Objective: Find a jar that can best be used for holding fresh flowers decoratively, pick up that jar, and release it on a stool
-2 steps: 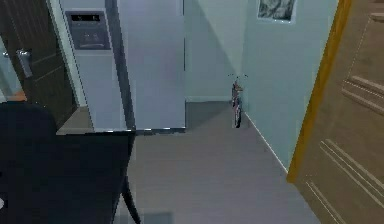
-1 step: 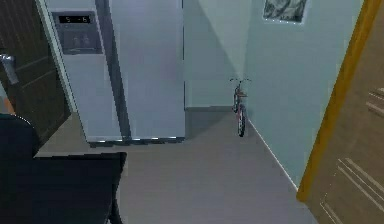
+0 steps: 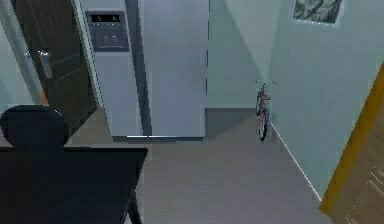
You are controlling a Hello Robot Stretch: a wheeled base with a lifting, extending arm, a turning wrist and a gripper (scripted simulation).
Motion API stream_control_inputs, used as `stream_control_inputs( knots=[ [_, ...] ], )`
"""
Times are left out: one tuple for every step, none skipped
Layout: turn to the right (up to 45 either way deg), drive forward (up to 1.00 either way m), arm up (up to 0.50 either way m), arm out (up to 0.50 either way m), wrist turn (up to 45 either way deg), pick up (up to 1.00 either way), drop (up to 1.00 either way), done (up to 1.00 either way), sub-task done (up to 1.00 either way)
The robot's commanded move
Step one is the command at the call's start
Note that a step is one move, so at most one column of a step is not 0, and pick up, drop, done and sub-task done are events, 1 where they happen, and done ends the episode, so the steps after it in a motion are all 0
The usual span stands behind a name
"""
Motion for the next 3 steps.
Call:
stream_control_inputs(
  knots=[
    [0.0, 1.0, 0.0, 0.0, 0.0, 0.0, 0.0, 0.0, 0.0],
    [-30.0, 0.0, 0.0, 0.0, 0.0, 0.0, 0.0, 0.0, 0.0],
    [0.0, 0.05, 0.0, 0.0, 0.0, 0.0, 0.0, 0.0, 0.0]
  ],
)
